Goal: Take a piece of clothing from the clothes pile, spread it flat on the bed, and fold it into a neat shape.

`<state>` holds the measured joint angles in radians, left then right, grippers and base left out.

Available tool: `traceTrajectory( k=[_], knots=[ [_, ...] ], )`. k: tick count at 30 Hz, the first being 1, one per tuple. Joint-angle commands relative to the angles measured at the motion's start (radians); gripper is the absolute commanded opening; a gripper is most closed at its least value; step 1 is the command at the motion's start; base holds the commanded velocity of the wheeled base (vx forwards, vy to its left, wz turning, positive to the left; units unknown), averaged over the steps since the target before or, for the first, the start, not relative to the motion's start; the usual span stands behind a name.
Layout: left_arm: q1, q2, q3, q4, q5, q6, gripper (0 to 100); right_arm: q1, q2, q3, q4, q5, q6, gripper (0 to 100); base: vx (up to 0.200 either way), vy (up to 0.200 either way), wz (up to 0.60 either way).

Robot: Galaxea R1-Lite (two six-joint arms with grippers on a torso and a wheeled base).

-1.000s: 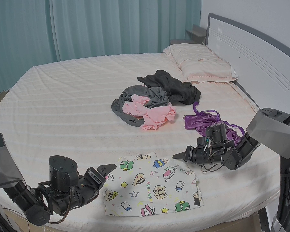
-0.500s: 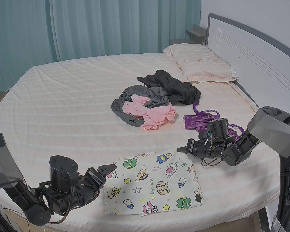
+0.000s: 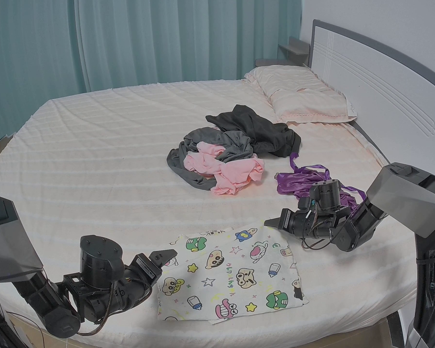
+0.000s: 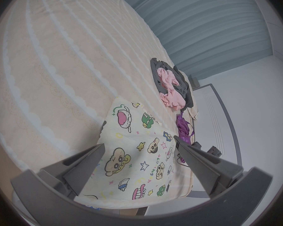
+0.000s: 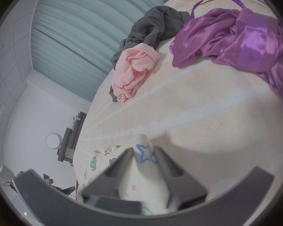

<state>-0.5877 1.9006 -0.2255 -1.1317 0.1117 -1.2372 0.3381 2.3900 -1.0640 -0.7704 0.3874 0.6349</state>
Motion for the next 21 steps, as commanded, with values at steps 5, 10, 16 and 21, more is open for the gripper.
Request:
traceTrajectory(
  k=[5, 10, 16, 21],
  knots=[
    [-0.003, 0.026, -0.029, -0.002, -0.001, 0.001, 100, -0.021, -0.072, 0.067, -0.007, -0.027, -0.004, 100, 0.000, 0.000, 0.00],
    [-0.003, 0.069, -0.115, -0.002, -0.012, 0.001, 100, -0.028, -0.141, 0.161, -0.017, -0.030, -0.007, 100, 0.000, 0.000, 0.00],
    [-0.038, 0.222, -0.127, -0.002, -0.001, 0.004, 100, -0.039, -0.230, 0.273, -0.078, -0.030, -0.007, 100, 0.000, 0.000, 0.00],
    [-0.066, 0.239, -0.129, -0.037, 0.046, 0.010, 100, -0.060, -0.325, 0.334, -0.081, -0.030, -0.007, 100, 0.000, 0.000, 0.00]
  ],
)
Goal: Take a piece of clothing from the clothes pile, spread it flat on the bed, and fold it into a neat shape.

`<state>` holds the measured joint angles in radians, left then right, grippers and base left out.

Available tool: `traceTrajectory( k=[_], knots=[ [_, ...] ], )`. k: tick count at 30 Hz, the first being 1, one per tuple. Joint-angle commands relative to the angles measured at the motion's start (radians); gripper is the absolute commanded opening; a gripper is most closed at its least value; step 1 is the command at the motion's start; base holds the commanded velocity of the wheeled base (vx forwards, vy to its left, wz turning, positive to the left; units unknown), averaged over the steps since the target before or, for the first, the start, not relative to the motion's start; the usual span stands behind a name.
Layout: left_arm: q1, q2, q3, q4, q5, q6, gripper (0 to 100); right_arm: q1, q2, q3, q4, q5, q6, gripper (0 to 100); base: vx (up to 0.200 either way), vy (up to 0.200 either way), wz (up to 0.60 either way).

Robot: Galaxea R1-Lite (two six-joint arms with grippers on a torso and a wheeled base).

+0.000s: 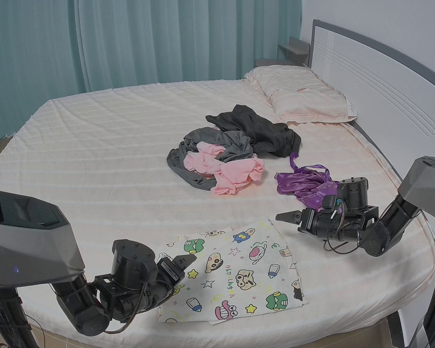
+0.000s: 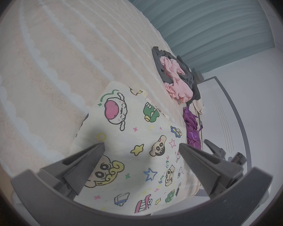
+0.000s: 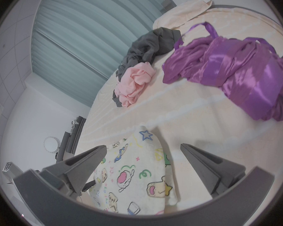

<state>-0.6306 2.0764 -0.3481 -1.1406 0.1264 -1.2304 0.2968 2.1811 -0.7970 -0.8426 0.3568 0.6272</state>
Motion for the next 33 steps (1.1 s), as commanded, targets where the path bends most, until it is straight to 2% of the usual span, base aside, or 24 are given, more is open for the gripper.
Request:
traceTrajectory(
  k=[1, 6, 13, 16, 24, 25, 26, 27, 28, 30, 31, 33],
  knots=[
    [-0.020, 0.062, -0.005, -0.050, 0.045, 0.006, 100, -0.022, -0.141, 0.081, -0.009, -0.001, 0.000, 100, 0.000, 0.000, 0.00],
    [0.012, -0.002, 0.027, -0.111, 0.075, 0.058, 100, -0.027, -0.244, 0.145, -0.009, -0.025, -0.001, 100, 0.000, 0.000, 0.00],
    [0.117, -0.338, 0.054, -0.077, 0.104, 0.232, 100, -0.027, -0.537, 0.282, -0.010, -0.050, -0.037, 100, 0.000, 0.000, 0.00],
    [0.172, -0.483, 0.050, -0.004, 0.122, 0.335, 100, -0.025, -0.658, 0.340, -0.010, -0.087, -0.084, 100, 0.000, 0.000, 0.00],
    [0.289, -0.845, 0.072, 0.173, 0.262, 0.598, 100, -0.027, -0.952, 0.489, 0.002, -0.199, -0.205, 100, 0.000, 0.000, 0.00],
    [0.289, -0.845, 0.072, 0.173, 0.262, 0.598, 100, -0.027, -0.952, 0.489, 0.002, -0.199, -0.205, 100, 0.000, 0.000, 0.00],
    [0.293, -0.946, 0.092, 0.211, 0.292, 0.669, 100, -0.027, -1.006, 0.529, 0.000, -0.233, -0.242, 100, 0.000, 0.000, 0.00],
    [0.292, -0.954, 0.093, 0.214, 0.294, 0.674, 100, -0.027, -1.011, 0.532, 0.000, -0.236, -0.245, 100, 0.000, 0.000, 0.00],
    [0.292, -1.049, 0.113, 0.257, 0.322, 0.752, 100, -0.027, -1.077, 0.567, 0.000, -0.260, -0.282, 100, 0.000, 0.000, 0.00],
    [0.293, -1.101, 0.127, 0.282, 0.340, 0.795, 100, -0.027, -1.112, 0.585, 0.002, -0.265, -0.299, 100, 0.000, 0.000, 0.00],
    [0.293, -1.184, 0.155, 0.332, 0.375, 0.873, 100, -0.027, -1.166, 0.618, 0.007, -0.268, -0.322, 100, 0.000, 0.000, 0.00],
    [0.293, -1.236, 0.176, 0.364, 0.398, 0.927, 100, -0.027, -1.192, 0.642, 0.013, -0.271, -0.331, 100, 0.000, 0.000, 0.00]
  ],
)
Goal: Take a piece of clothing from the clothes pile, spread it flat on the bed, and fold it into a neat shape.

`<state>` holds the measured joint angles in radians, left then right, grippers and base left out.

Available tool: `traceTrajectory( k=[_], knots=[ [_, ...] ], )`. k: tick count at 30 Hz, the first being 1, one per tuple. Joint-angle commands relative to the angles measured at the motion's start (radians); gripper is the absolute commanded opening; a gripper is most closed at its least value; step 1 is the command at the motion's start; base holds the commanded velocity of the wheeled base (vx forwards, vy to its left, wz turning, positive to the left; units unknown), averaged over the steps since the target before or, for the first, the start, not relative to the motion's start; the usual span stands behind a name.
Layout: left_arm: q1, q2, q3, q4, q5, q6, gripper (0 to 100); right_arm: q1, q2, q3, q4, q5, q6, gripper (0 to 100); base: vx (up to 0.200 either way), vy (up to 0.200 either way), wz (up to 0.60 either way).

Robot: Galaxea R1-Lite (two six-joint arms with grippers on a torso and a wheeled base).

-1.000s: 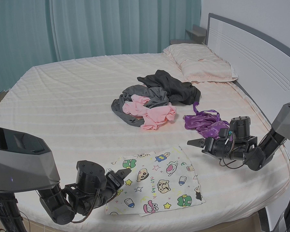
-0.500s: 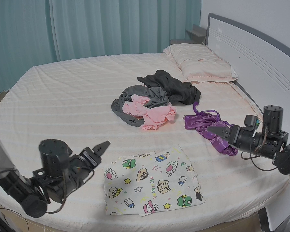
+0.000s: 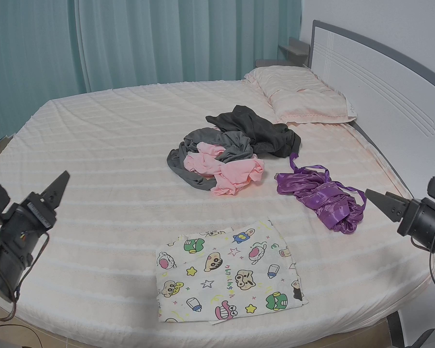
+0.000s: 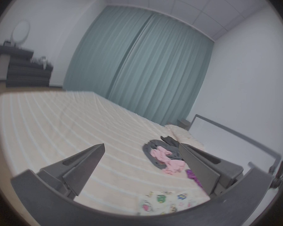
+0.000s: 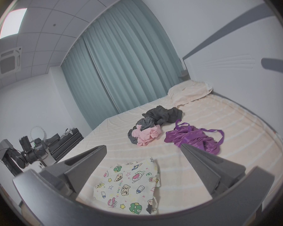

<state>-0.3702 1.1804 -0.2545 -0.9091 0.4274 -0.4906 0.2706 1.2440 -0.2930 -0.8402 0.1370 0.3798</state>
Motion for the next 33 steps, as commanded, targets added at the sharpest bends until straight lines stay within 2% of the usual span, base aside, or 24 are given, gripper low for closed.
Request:
traceTrajectory(
  k=[1, 3, 9, 13, 14, 16, 17, 19, 21, 26, 29, 31, 32, 33],
  knots=[
    [0.033, -0.403, 0.103, 0.162, 0.123, 0.244, 100, -0.001, -0.284, 0.166, 0.015, -0.062, -0.087, 100, 0.000, 0.000, 0.00],
    [0.031, -0.441, 0.112, 0.177, 0.137, 0.268, 100, -0.001, -0.299, 0.181, 0.016, -0.073, -0.087, 100, 0.000, 0.000, 0.00],
    [0.033, -0.631, 0.173, 0.315, 0.244, 0.380, 100, -0.001, -0.408, 0.293, 0.039, -0.180, -0.085, 100, 0.000, 0.000, 0.00],
    [0.037, -0.736, 0.176, 0.383, 0.284, 0.412, 100, 0.001, -0.543, 0.293, 0.181, -0.257, -0.088, 100, 0.000, 0.000, 0.00],
    [0.043, -0.763, 0.176, 0.401, 0.301, 0.426, 100, -0.001, -0.595, 0.293, 0.237, -0.267, -0.096, 100, 0.000, 0.000, 0.00],
    [0.045, -0.771, 0.178, 0.408, 0.307, 0.431, 100, -0.001, -0.611, 0.293, 0.253, -0.269, -0.101, 100, 0.000, 0.000, 0.00],
    [0.073, -0.838, 0.187, 0.450, 0.326, 0.468, 100, -0.004, -0.733, 0.293, 0.388, -0.278, -0.133, 100, 0.000, 0.000, 0.00],
    [0.096, -0.872, 0.196, 0.467, 0.326, 0.486, 100, -0.016, -0.796, 0.293, 0.454, -0.280, -0.142, 100, 0.000, 0.000, 0.00],
    [0.143, -0.946, 0.205, 0.490, 0.321, 0.544, 100, -0.067, -0.903, 0.293, 0.555, -0.275, -0.171, 100, 0.000, 0.000, 0.00],
    [0.192, -1.030, 0.204, 0.507, 0.318, 0.577, 100, -0.157, -1.003, 0.293, 0.578, -0.252, -0.262, 100, 0.000, 0.000, 0.00],
    [0.229, -1.052, 0.199, 0.513, 0.310, 0.577, 100, -0.222, -1.074, 0.293, 0.615, -0.212, -0.343, 100, 0.000, 0.000, 0.00],
    [0.246, -1.059, 0.199, 0.513, 0.310, 0.577, 100, -0.257, -1.106, 0.293, 0.648, -0.183, -0.360, 100, 0.000, 0.000, 0.00],
    [0.275, -1.061, 0.199, 0.513, 0.310, 0.577, 100, -0.307, -1.150, 0.293, 0.691, -0.145, -0.372, 100, 0.000, 0.000, 0.00],
    [0.278, -1.061, 0.198, 0.513, 0.310, 0.577, 100, -0.312, -1.154, 0.293, 0.696, -0.142, -0.372, 100, 0.000, 0.000, 0.00]
  ],
)
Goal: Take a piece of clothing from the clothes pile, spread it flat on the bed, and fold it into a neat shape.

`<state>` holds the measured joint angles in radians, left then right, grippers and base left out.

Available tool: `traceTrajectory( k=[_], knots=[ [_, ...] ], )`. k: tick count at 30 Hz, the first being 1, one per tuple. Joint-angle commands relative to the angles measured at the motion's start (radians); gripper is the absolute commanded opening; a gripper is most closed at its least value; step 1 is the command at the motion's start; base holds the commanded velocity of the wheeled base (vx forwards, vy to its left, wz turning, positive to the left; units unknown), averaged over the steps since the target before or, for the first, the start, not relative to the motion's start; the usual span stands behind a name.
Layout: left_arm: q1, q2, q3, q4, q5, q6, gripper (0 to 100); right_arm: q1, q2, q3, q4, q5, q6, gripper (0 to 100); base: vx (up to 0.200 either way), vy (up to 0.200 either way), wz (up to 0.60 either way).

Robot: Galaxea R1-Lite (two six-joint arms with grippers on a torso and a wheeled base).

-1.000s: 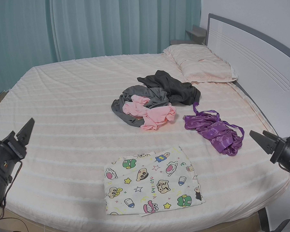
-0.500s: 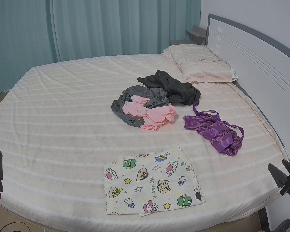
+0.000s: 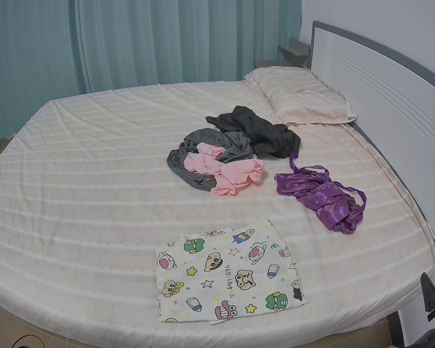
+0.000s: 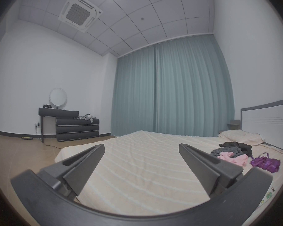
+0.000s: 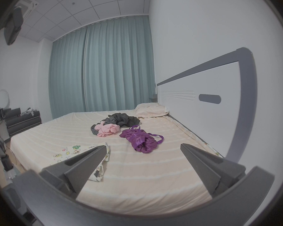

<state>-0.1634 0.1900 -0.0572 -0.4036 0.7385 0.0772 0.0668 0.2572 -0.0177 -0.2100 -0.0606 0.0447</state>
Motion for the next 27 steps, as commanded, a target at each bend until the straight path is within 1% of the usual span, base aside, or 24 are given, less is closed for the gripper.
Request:
traceTrajectory(
  k=[1, 4, 5, 6, 13, 15, 16, 18, 21, 22, 23, 24, 25, 26, 27],
  knots=[
    [0.114, -0.075, 0.000, 0.008, -0.004, 0.009, 100, -0.120, -0.176, 0.018, 0.098, 0.068, -0.045, 100, 0.000, 0.000, 0.00],
    [0.180, -0.090, 0.002, 0.009, -0.031, 0.010, 100, -0.117, -0.174, 0.018, 0.129, 0.051, -0.045, 100, 0.000, 0.000, 0.00],
    [0.186, -0.092, 0.002, 0.009, -0.034, 0.010, 100, -0.117, -0.174, 0.018, 0.135, 0.048, -0.045, 100, 0.000, 0.000, 0.00],
    [0.219, -0.101, 0.004, 0.019, -0.053, 0.012, 100, -0.117, -0.174, 0.018, 0.176, 0.035, -0.051, 100, 0.000, 0.000, 0.00],
    [0.220, -0.104, 0.020, 0.017, -0.057, 0.019, 100, -0.117, -0.174, 0.016, 0.185, 0.038, -0.052, 100, 0.000, 0.000, 0.00],
    [0.220, -0.104, 0.036, 0.014, -0.067, 0.021, 100, -0.117, -0.174, 0.018, 0.210, 0.042, -0.055, 100, 0.000, 0.000, 0.00],
    [0.220, -0.106, 0.057, 0.016, -0.082, 0.021, 100, -0.117, -0.174, 0.018, 0.219, 0.050, -0.063, 100, 0.000, 0.000, 0.00],
    [0.220, -0.104, 0.057, 0.012, -0.107, 0.018, 100, -0.113, -0.179, 0.018, 0.218, 0.056, -0.068, 100, 0.000, 0.000, 0.00],
    [0.220, -0.106, 0.057, 0.006, -0.137, 0.019, 100, -0.061, -0.225, 0.018, 0.218, 0.071, -0.068, 100, 0.000, 0.000, 0.00],
    [0.220, -0.106, 0.057, 0.008, -0.174, 0.019, 100, -0.055, -0.257, 0.018, 0.215, 0.091, -0.072, 100, 0.000, 0.000, 0.00],
    [0.220, -0.106, 0.057, 0.008, -0.174, 0.019, 100, -0.055, -0.257, 0.018, 0.215, 0.091, -0.072, 100, 0.000, 0.000, 0.00],
    [0.220, -0.106, 0.057, 0.012, -0.232, 0.019, 100, -0.061, -0.257, 0.018, 0.215, 0.093, -0.072, 100, 0.000, 0.000, 0.00],
    [0.220, -0.106, 0.057, 0.012, -0.257, 0.019, 100, -0.061, -0.257, 0.018, 0.215, 0.093, -0.072, 100, 0.000, 0.000, 0.00],
    [0.220, -0.106, 0.057, 0.011, -0.261, 0.019, 100, -0.061, -0.257, 0.018, 0.213, 0.093, -0.072, 100, 0.000, 0.000, 0.00],
    [0.220, -0.106, 0.057, 0.012, -0.304, 0.019, 100, -0.061, -0.257, 0.018, 0.215, 0.093, -0.072, 100, 0.000, 0.000, 0.00]
  ],
)
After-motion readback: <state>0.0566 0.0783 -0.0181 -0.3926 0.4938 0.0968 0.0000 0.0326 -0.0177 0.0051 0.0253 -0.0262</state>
